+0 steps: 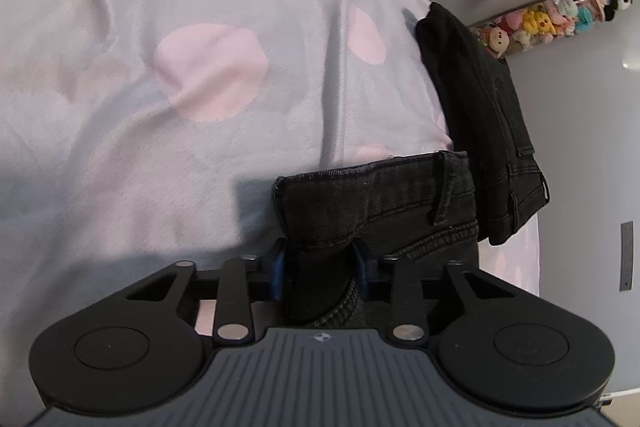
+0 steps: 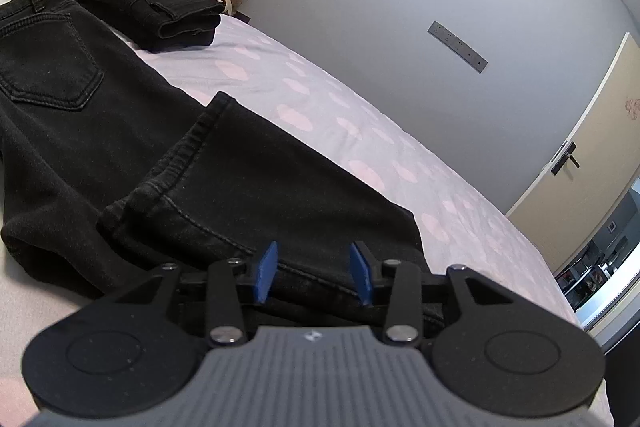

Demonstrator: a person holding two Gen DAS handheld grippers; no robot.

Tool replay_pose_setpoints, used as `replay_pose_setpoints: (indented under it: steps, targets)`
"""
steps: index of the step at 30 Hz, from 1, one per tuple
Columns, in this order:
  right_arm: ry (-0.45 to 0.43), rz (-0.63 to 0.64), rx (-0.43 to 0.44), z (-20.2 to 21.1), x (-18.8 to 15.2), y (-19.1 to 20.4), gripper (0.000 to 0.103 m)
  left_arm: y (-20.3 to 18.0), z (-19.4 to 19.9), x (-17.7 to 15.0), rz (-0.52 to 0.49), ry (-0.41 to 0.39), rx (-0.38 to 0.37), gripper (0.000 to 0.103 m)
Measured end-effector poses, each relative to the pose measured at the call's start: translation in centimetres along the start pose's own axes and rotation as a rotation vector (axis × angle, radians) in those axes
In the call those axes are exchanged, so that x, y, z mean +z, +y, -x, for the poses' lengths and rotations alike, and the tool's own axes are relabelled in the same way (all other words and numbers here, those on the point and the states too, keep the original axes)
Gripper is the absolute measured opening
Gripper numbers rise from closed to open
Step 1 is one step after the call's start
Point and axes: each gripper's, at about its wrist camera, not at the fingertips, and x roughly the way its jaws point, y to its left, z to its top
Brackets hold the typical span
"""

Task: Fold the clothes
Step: 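Lay the held hems on the jeans and open the left gripper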

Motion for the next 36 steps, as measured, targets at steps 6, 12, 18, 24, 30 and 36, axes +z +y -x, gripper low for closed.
replay_pose_setpoints:
  steps: [6, 12, 18, 24, 30, 36]
  targets:
    - [0.001, -0.009, -0.002, 0.0, 0.0, -0.1, 0.045, -1.9, 1.5, -0.5, -0.102, -0.059, -0.047, 0.022]
    - [0.003, -0.033, -0.011, -0.1, -0.2, -0.4, 0.045, -4.6, 4.3, -2.0, -0.251, -0.131, -0.147, 0.02]
    - [0.002, -0.072, -0.047, -0.4, -0.1, -1.0, 0.045, -8.4, 6.6, -4.9, -0.505, -0.185, -0.325, 0.02]
    - [0.031, -0.171, -0.114, -1.0, -0.4, -2.8, 0.045, -11.5, 8.2, -9.4, -0.754, -0.162, -0.569, 0.02]
    - [0.082, -0.335, -0.188, -0.9, -1.2, -6.2, 0.045, -14.7, 8.2, -15.1, -0.96, -0.093, -0.719, 0.02]
    - [0.115, -0.541, -0.208, 0.5, -1.7, -10.9, 0.045, -17.1, 6.6, -21.1, -1.106, -0.032, -0.763, 0.02]
